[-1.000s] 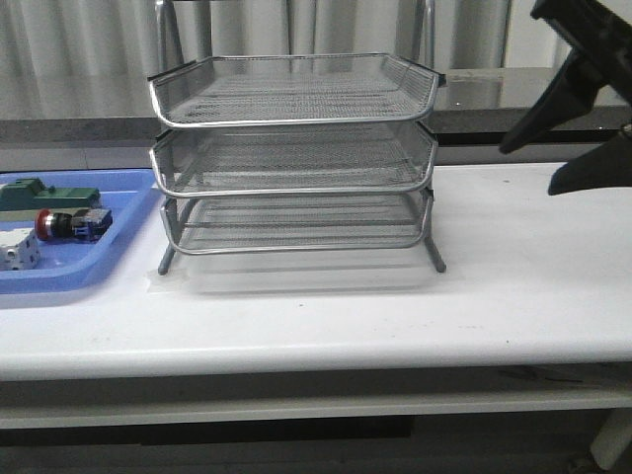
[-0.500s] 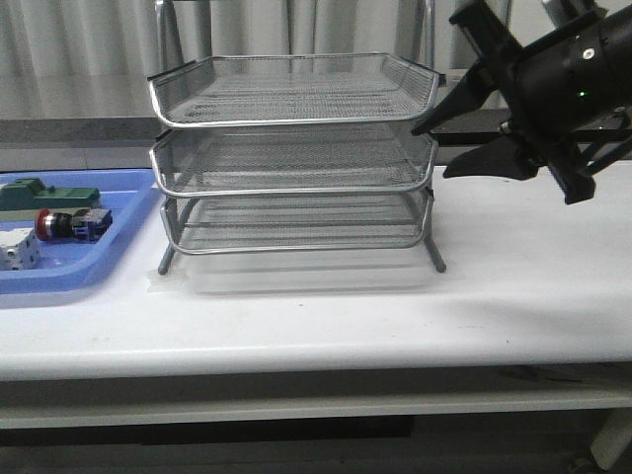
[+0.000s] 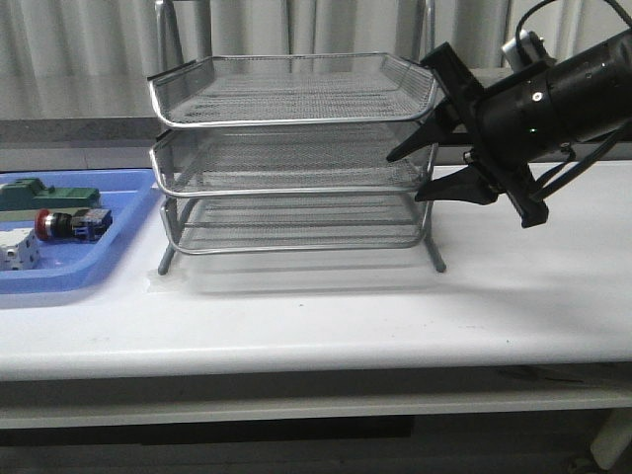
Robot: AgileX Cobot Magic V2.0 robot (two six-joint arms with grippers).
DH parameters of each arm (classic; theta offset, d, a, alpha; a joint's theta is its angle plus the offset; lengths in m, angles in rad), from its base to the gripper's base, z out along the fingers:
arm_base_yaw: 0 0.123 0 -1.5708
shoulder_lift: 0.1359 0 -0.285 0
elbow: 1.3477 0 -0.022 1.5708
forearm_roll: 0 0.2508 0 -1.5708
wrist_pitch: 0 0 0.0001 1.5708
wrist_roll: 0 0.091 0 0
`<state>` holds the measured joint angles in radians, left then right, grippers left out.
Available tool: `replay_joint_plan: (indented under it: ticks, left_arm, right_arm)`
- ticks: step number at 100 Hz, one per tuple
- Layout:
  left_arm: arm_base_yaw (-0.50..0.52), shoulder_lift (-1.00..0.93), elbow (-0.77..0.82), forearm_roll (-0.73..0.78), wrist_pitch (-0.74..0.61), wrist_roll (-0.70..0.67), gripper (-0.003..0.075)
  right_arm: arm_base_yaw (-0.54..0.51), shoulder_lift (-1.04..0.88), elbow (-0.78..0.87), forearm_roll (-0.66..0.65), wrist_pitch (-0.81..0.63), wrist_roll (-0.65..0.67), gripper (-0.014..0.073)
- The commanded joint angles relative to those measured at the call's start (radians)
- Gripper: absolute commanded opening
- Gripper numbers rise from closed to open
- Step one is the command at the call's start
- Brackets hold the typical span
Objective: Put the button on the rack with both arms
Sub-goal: 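Reach the right gripper to the front edge of the middle mesh tray and grasp it, then pull the middle mesh tray out toward the robot with the right gripper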
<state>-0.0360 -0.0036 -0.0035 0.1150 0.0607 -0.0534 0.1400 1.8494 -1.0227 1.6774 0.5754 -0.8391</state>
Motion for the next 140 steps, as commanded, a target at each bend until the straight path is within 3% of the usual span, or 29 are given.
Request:
replay_joint_plan:
  ticks: [1, 12, 31, 43, 98, 140]
  left_arm:
    - [0.004, -0.032, 0.056, -0.007, -0.081, -0.012, -0.0021]
    - [0.004, -0.032, 0.056, -0.007, -0.081, -0.012, -0.0021]
    - [0.004, -0.032, 0.056, -0.007, -0.081, -0.012, -0.0021]
    - [0.004, -0.032, 0.056, -0.007, -0.081, -0.012, -0.0021]
    - [0.004, -0.032, 0.056, -0.007, -0.081, -0.012, -0.0021]
    - [0.004, -0.032, 0.056, -0.007, -0.081, -0.012, -0.0021]
  right_arm:
    - [0.001, -0.031, -0.045, 0.038, 0.061, -0.016, 0.0381]
    - [0.001, -0.025, -0.046, 0.042, 0.069, -0.016, 0.0342]
    - [0.001, -0.025, -0.047, 0.042, 0.070, -0.016, 0.0063]
    - [0.001, -0.025, -0.047, 0.041, 0.076, -0.016, -0.0030]
    - [0.001, -0.025, 0.014, -0.090, 0.139, -0.016, -0.0035]
    - [0.001, -0.101, 0.188, -0.126, 0.136, -0.058, -0.0035]
